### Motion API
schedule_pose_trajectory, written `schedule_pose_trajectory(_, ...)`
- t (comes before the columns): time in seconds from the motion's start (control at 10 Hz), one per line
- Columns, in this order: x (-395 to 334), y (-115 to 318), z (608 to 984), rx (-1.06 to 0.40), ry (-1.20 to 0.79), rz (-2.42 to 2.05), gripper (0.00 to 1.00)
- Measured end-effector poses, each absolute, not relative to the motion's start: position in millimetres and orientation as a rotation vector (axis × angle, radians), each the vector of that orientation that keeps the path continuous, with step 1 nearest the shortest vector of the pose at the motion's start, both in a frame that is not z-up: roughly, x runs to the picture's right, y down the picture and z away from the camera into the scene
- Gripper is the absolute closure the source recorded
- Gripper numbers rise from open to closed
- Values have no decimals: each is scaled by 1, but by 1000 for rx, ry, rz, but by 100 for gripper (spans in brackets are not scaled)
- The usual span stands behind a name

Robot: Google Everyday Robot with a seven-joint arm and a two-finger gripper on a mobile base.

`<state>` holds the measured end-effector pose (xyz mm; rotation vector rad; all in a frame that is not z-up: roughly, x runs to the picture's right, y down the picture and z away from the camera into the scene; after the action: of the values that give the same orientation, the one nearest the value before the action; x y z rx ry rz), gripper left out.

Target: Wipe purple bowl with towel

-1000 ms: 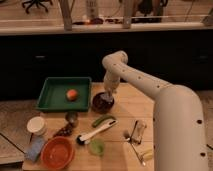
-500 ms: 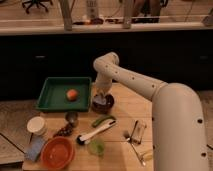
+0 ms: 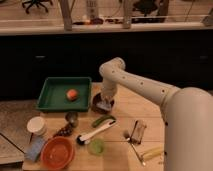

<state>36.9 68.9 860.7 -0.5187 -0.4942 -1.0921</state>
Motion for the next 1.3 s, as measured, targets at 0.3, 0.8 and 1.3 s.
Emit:
schedule_pose_trajectory(0.3, 63, 47, 877, -516, -455, -1007, 100)
schedule_pose_trajectory(0.8, 22, 23, 891, -524, -449, -1089, 100)
schedule_pose_trajectory(1.3, 2, 53, 859, -498, -520, -1181, 100)
